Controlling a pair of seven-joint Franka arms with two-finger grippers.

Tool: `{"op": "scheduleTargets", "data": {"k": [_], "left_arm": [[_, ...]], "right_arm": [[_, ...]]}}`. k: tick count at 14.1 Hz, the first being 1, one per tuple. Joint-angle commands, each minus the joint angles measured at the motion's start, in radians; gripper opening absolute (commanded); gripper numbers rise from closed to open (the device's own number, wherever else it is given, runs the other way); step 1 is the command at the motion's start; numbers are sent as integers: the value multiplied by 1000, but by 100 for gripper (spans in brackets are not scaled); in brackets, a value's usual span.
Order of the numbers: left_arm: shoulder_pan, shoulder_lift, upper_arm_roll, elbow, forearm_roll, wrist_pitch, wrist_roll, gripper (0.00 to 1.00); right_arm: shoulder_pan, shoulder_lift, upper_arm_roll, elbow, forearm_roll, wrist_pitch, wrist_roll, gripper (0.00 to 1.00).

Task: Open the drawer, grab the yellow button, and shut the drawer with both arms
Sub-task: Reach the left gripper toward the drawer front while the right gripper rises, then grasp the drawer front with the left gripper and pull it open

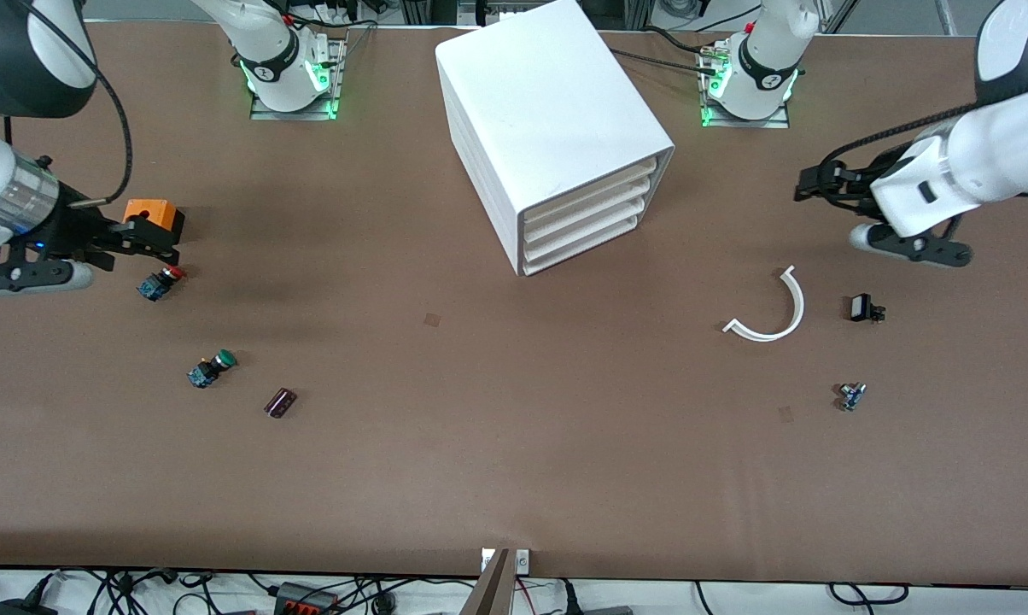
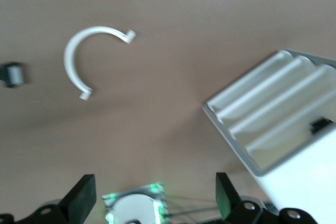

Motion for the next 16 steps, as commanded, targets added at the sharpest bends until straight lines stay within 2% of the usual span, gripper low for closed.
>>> {"op": "scheduleTargets", "data": {"k": [1, 5, 7, 8, 10, 13, 16], "left_arm": [[-23, 87, -1, 45, -112, -86, 5, 100], [-43, 145, -6, 36, -369, -94, 16, 100], [-79, 180, -6, 20, -391, -63, 118, 100], [-82, 194, -6, -5, -410, -30, 202, 100], [-73, 226, -4, -106, -552, 47, 394, 100], [-77, 230, -4, -255, -692, 176, 578, 100], [-82, 237, -6, -326, -759, 184, 678, 100]], "right_arm": [[51, 20, -2, 25, 11, 10, -2, 100], [118, 34, -2, 25, 13, 42, 1, 100], [140, 35, -1, 25, 26, 43, 1, 100], [150, 41, -2, 25, 62, 43, 1, 100], [158, 78, -2, 65, 120, 45, -2, 100], [216, 115, -2, 96, 123, 51, -2, 100], [247, 156, -2, 113, 117, 94, 25, 100]]}}
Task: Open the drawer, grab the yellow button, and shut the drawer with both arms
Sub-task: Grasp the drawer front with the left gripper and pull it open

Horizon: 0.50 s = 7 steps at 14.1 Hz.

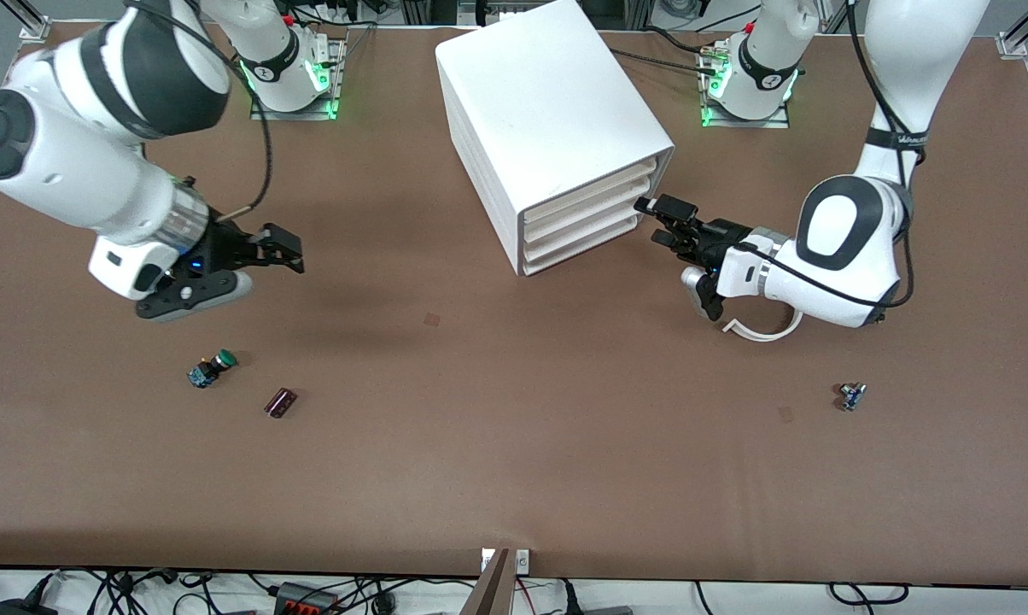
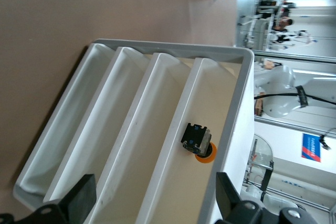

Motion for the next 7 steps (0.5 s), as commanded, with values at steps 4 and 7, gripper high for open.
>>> {"op": "scheduleTargets", "data": {"k": [4, 7], "left_arm": [[-10, -22, -11, -142, -77, 27, 170, 89], [-19, -23, -25, -208, -137, 49, 269, 80]], "right_arm": [[21, 64, -8, 48, 15, 19, 12, 100], [21, 64, -8, 48, 13, 18, 11, 100]]}}
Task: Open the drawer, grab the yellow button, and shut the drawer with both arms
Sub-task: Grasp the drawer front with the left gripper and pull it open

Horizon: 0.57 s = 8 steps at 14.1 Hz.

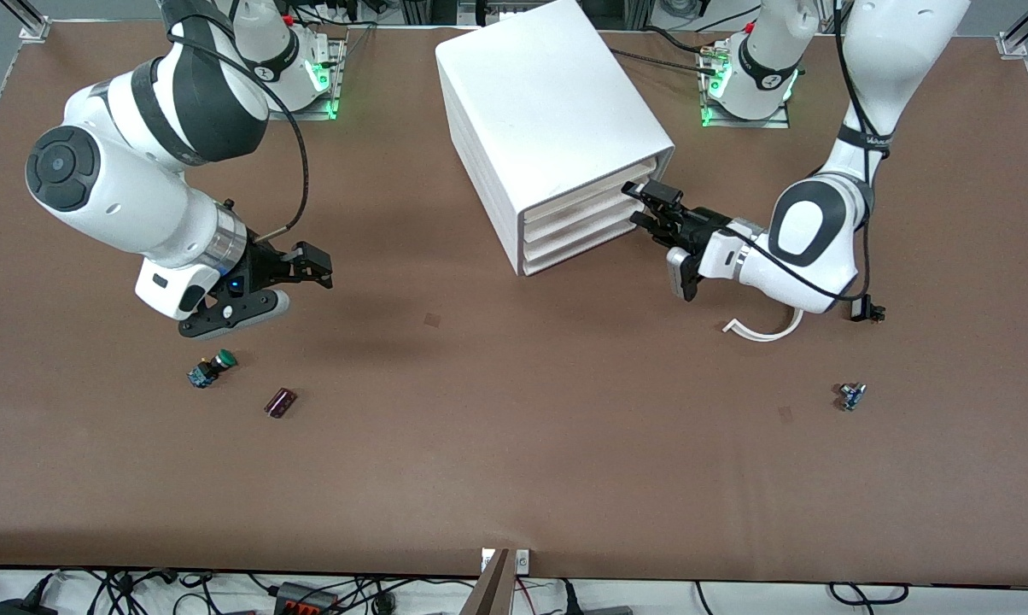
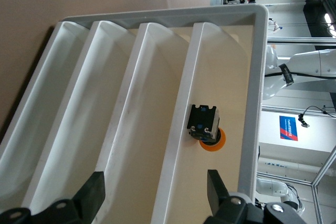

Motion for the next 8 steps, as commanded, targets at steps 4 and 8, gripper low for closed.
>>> {"op": "scheduleTargets", "data": {"k": [4, 8], "left_arm": [[-13, -17, -12, -100, -95, 24, 151, 58], [-19, -1, -24, -108, -95, 24, 167, 14]], "right_arm": [[5, 8, -6, 23, 16, -9, 5, 100], [5, 8, -6, 26, 16, -6, 5, 100]]}}
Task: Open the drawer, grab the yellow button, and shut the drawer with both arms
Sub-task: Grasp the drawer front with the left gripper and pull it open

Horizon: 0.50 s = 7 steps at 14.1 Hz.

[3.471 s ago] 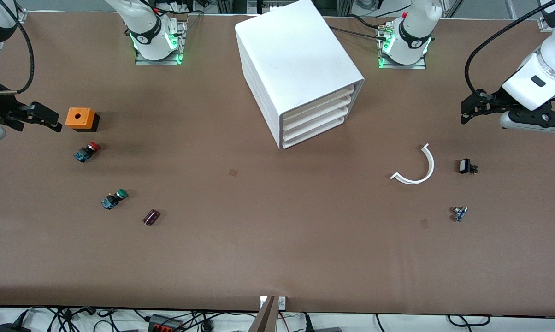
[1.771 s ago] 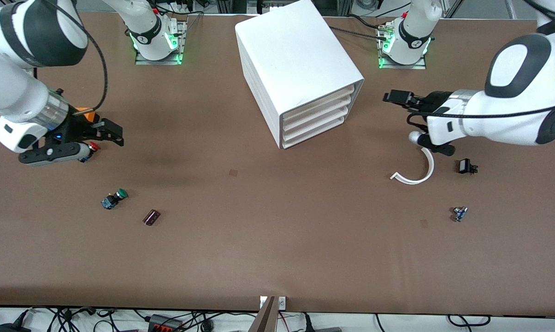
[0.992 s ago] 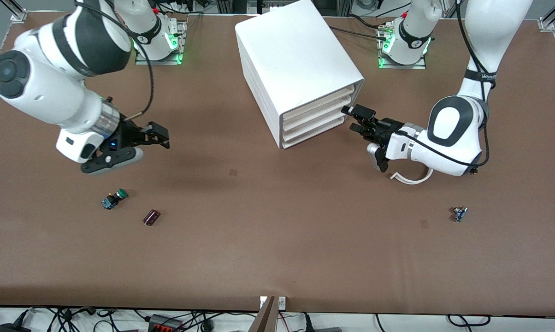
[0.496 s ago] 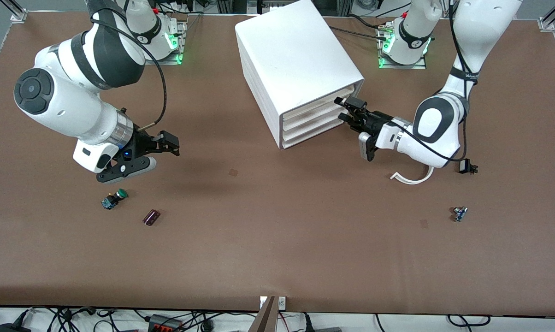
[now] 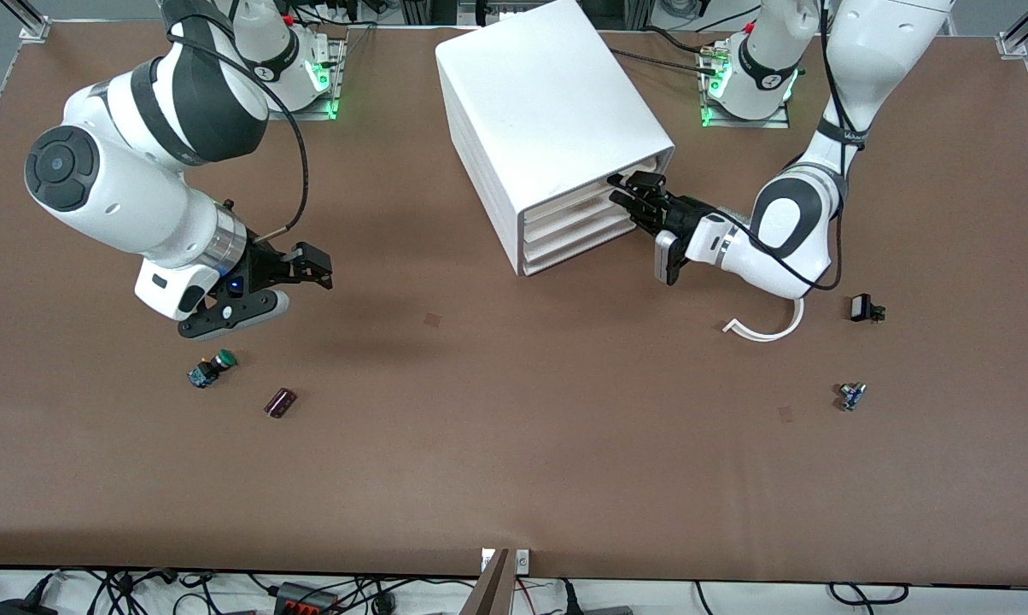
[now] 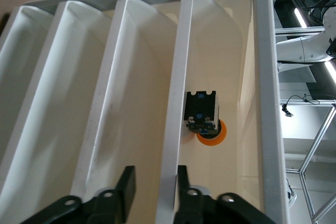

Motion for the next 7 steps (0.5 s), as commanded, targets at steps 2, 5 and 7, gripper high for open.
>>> {"op": "scheduleTargets", "data": {"k": [2, 5, 7], "left_arm": [[-2, -2, -4, -13, -26, 14, 32, 1], [23, 21, 9, 50, -13, 9, 23, 0], [61, 77, 9, 143, 47, 9, 20, 0]], "right_arm": [[7, 7, -6, 31, 18, -5, 7, 100], [8, 12, -6, 51, 18, -5, 4, 100], [16, 15, -4, 51, 18, -4, 5, 100]]}}
